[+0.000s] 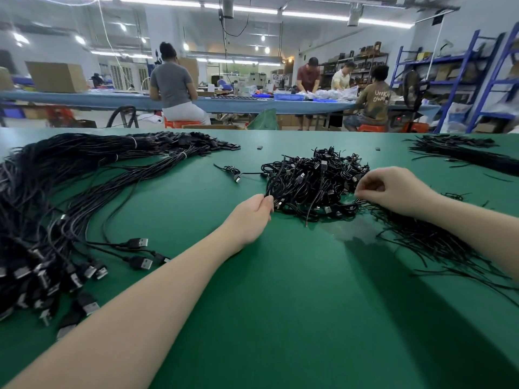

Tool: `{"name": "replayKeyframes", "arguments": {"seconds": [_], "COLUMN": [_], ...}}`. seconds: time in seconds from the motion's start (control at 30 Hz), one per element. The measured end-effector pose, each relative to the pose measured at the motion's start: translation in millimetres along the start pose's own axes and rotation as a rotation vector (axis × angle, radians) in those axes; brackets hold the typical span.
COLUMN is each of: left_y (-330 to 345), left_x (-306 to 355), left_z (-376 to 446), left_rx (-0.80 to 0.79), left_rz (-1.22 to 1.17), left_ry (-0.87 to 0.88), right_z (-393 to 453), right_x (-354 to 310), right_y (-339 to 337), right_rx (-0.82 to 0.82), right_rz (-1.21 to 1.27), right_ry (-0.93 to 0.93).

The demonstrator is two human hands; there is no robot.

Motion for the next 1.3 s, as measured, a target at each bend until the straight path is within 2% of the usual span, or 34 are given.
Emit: {"name": "replayKeyframes", "arguments": {"seconds": [0.07, 0.13, 0.2, 0.27, 0.33, 0.4, 0.47, 0.63, 0.8, 0.97, 1.07, 1.23, 1.3], "left_y": [0, 0, 0, 0, 1, 0, -2, -1, 3, 11, 16, 18, 18], "left_x": [-1, -1, -3, -5, -6, -7, -6, -2, -2, -2, -3, 2, 7], "left_z": [0, 0, 0, 1, 3, 4, 3, 3, 0, -1, -3, -6, -7], "left_rx": [0.006, 0.016, 0.025, 0.023, 0.011, 0.008, 0.023, 0.095, 0.082, 0.102, 0.122, 0.164, 0.164], "left_rz": [0.014, 0.035, 0.033, 0.003, -0.045, -0.108, -0.116, 0.160, 0.410, 0.511, 0.670, 0.890, 1.081], "left_ry": [0.000, 0.005, 0.008, 0.002, -0.007, -0.025, -0.037, -0.021, 0.101, 0.117, 0.122, 0.060, 0.151], "right_z": [2, 5, 4, 2, 3, 6, 9, 7, 2, -5, -6, 0, 5], "right_x": [-5, -8, -15, -28, -47, -73, -96, -122, -122, -123, -124, -128, -126], "right_y": [6, 14, 20, 22, 26, 33, 46, 83, 93, 87, 79, 56, 38], "right_rx": [0.067, 0.017, 0.061, 0.235, 0.379, 0.399, 0.374, 0.445, 0.440, 0.461, 0.492, 0.277, 0.211], "right_rz": [-0.114, -0.437, -0.677, -0.520, -0.102, 0.207, 0.329, 0.435, 0.426, 0.300, 0.167, 0.104, 0.110], "right_ry": [0.006, 0.057, 0.081, 0.078, 0.004, -0.073, -0.144, -0.234, -0.256, -0.267, -0.343, -0.360, -0.334]}}
Point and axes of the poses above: each hand's wrist, its own z-axis towards the middle knuckle, its own y-axis out of the palm, x = y × z, the point moved 1 cm from there along z, towards the middle knuckle, and after that the axes turned 6 degrees about -x, right-handed, at the moved point
